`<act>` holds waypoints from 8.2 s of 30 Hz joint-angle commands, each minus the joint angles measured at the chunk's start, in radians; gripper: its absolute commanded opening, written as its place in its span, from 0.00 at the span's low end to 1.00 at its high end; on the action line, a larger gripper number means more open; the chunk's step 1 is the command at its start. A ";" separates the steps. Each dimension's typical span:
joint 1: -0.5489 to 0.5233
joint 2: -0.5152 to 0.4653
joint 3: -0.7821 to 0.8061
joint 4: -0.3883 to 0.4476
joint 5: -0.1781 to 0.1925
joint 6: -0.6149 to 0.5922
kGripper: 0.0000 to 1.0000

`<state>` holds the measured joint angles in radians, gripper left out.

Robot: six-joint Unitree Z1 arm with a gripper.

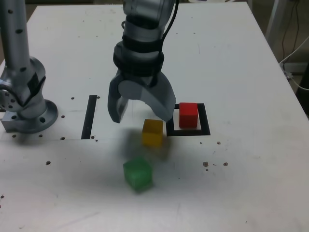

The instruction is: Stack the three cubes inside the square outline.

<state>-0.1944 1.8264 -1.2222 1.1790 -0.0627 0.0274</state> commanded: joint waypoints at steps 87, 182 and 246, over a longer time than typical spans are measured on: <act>0.058 0.210 -0.466 0.215 0.078 -0.035 0.22; -0.282 -0.084 -0.025 -0.008 0.163 0.186 1.00; -0.474 0.182 -0.084 -0.089 0.136 0.095 0.19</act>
<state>-0.6686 2.0113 -1.3096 1.0879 0.0761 0.1242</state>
